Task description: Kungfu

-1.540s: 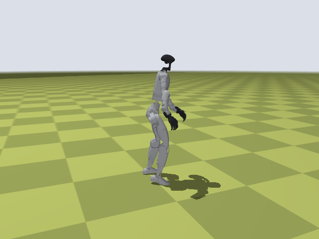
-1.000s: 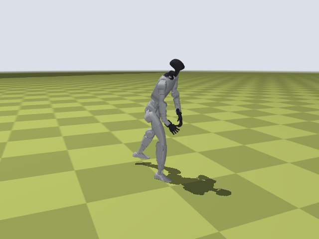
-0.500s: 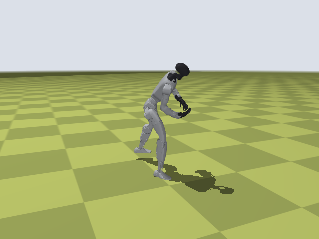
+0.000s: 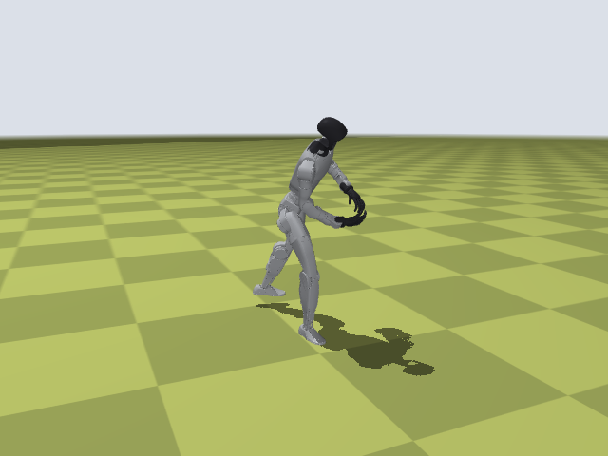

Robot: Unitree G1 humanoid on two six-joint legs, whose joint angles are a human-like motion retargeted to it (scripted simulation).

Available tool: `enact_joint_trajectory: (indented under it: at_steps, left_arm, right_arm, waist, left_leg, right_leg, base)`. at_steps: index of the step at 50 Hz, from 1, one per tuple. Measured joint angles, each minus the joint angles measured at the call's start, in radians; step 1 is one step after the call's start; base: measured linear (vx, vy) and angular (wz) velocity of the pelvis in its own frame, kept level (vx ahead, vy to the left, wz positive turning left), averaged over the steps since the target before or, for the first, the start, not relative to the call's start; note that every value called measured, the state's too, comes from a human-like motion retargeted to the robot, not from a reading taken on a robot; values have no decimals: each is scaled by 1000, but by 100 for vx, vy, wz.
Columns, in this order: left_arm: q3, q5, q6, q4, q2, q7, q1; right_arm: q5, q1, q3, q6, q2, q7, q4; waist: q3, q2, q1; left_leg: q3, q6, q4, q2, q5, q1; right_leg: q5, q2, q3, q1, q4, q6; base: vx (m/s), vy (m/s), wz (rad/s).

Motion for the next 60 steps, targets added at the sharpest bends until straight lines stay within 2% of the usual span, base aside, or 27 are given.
enact_joint_trajectory:
  at_steps: [3,7,8,10,11,12,15,17,20,22,24,27,30,33,37,40,43,45,48,50,52,55,57,60]
  left_arm:
    - [59,-153,-72,75,-70,-25,-29]
    - [137,-363,-117,159,-138,-46,-123]
    - [153,-413,-122,179,-151,-58,-164]
    - [181,-511,-128,223,-174,-102,-264]
    - [194,-561,-127,251,-185,-137,-319]
    - [208,-613,-125,278,-196,-175,-372]
    - [248,-813,-109,339,-240,-336,-499]
    - [276,-1013,-64,348,-269,-486,-562]
    - [299,-1293,19,327,-302,-627,-621]
    - [302,-1423,45,310,-316,-661,-644]
    - [302,-1518,65,294,-328,-687,-663]
    - [293,-1619,98,267,-352,-729,-680]
    - [277,-1716,147,237,-382,-782,-683]
    - [255,-1835,221,209,-425,-856,-681]
    - [215,-1995,336,188,-491,-955,-677]
    - [181,-2072,412,180,-553,-1015,-670]
    - [154,-2116,460,175,-612,-1059,-665]
    - [129,-2137,470,173,-650,-1069,-655]
    - [95,-2148,465,152,-677,-1072,-624]
    - [83,-2125,457,130,-669,-1072,-610]
    - [74,-2072,426,98,-644,-1080,-582]
    - [71,-1968,369,45,-589,-1085,-508]
    - [84,-1905,345,6,-535,-1095,-456]
    - [129,-1807,311,-69,-434,-1118,-369]
  right_arm:
    - [-48,-18,-36,-49,-8,49,71]
    - [-88,-24,-96,-61,-5,75,148]
    - [-69,-24,-118,-58,-7,78,145]
    - [0,-27,-160,-59,-25,75,116]
    - [36,-28,-181,-62,-43,68,92]
    - [69,-28,-202,-65,-63,62,67]
    - [130,-33,-271,-65,-131,54,-15]
    - [153,-42,-318,-48,-169,66,-81]
    - [194,-62,-372,-42,-201,61,-187]
    - [225,-74,-395,-61,-210,30,-265]
    - [255,-87,-411,-84,-217,-13,-347]
    - [296,-108,-430,-117,-221,-96,-473]
    - [335,-118,-438,-165,-211,-182,-596]
    - [374,-119,-425,-233,-201,-277,-698]
    - [439,-94,-398,-290,-178,-364,-817]
    - [498,-48,-380,-292,-147,-371,-901]
    - [574,7,-362,-287,-109,-357,-983]
    - [620,47,-355,-293,-97,-355,-1026]
    - [649,137,-357,-349,-97,-342,-1088]
    - [614,184,-348,-386,-90,-352,-1108]
    - [549,211,-341,-425,-91,-388,-1116]
    - [462,244,-341,-450,-104,-434,-1135]
    - [418,252,-356,-457,-121,-444,-1149]
    - [355,248,-382,-462,-155,-463,-1163]
  waist:
    - [-30,-17,-39]
    - [-70,-55,-90]
    - [-74,-78,-102]
    - [-80,-139,-122]
    - [-82,-167,-122]
    - [-86,-194,-121]
    - [-103,-258,-110]
    - [-109,-282,-112]
    - [-116,-307,-125]
    - [-129,-322,-136]
    - [-140,-331,-131]
    - [-152,-334,-114]
    - [-160,-329,-111]
    - [-162,-316,-112]
    - [-158,-285,-153]
    - [-148,-248,-211]
    - [-109,-222,-227]
    - [-82,-195,-230]
    - [-68,-184,-237]
    - [-52,-190,-209]
    - [-45,-175,-210]
    - [-69,-189,-162]
    - [-87,-207,-122]
    - [-122,-213,-43]
  left_leg:
    - [44,-17,1,1,149,48]
    - [72,-1,60,11,433,80]
    - [76,22,93,12,502,81]
    - [73,115,200,6,630,61]
    - [8,131,259,-26,660,37]
    - [-56,133,316,-62,663,12]
    - [-220,59,477,-199,523,-68]
    - [-173,46,561,-190,424,-124]
    - [-52,123,624,-109,275,-197]
    - [5,168,619,-59,196,-241]
    - [22,176,576,-26,147,-281]
    - [18,162,462,29,117,-326]
    - [37,177,329,105,112,-357]
    - [17,175,173,166,131,-369]
    - [-101,171,-9,205,139,-375]
    - [-116,194,-35,232,137,-384]
    - [-62,163,39,252,156,-351]
    - [-13,130,92,266,248,-329]
    - [5,97,311,273,204,-392]
    - [84,111,379,279,149,-384]
    - [150,128,464,307,89,-406]
    - [177,145,525,275,39,-432]
    - [181,153,531,253,32,-448]
    - [147,154,537,256,41,-505]
  right_leg:
    - [-58,65,55,-25,41,-20]
    - [-109,180,131,-3,14,-39]
    - [-114,211,163,14,-9,-39]
    - [-119,252,227,57,-53,-34]
    - [-118,278,256,86,-78,-35]
    - [-116,304,284,115,-103,-35]
    - [-106,384,365,201,-172,-36]
    - [-98,425,404,267,-218,-36]
    - [-84,480,453,375,-282,-29]
    - [-76,504,473,440,-316,-15]
    - [-70,536,499,499,-344,-7]
    - [-63,591,564,580,-378,-4]
    - [-66,637,651,641,-387,-7]
    - [-86,683,778,693,-381,-17]
    - [-135,717,927,737,-339,-24]
    - [-177,721,1006,756,-309,-20]
    - [-219,719,1102,771,-267,1]
    - [-241,715,1145,782,-247,24]
    - [-228,613,1084,751,-242,125]
    - [-198,527,994,716,-253,188]
    - [-165,448,830,692,-276,230]
    - [-113,329,630,674,-325,261]
    - [-81,282,548,683,-357,275]
    - [-53,273,421,703,-401,285]
  base:
    - [30,-48,-123]
    - [29,-61,-130]
    - [22,-59,-130]
    - [23,-59,-144]
    - [30,-44,-184]
    - [37,-35,-217]
    - [41,-41,-236]
    - [44,-22,-233]
    - [47,-19,-234]
    - [51,-16,-237]
    - [49,-8,-270]
    - [50,0,-288]
    - [53,12,-284]
    - [46,23,-278]
    - [42,39,-224]
    - [48,63,-174]
    - [30,71,-208]
    - [44,93,-186]
    - [38,78,-150]
    - [15,83,-158]
    - [5,56,-81]
    - [19,49,-53]
    - [4,14,15]
    - [11,26,63]
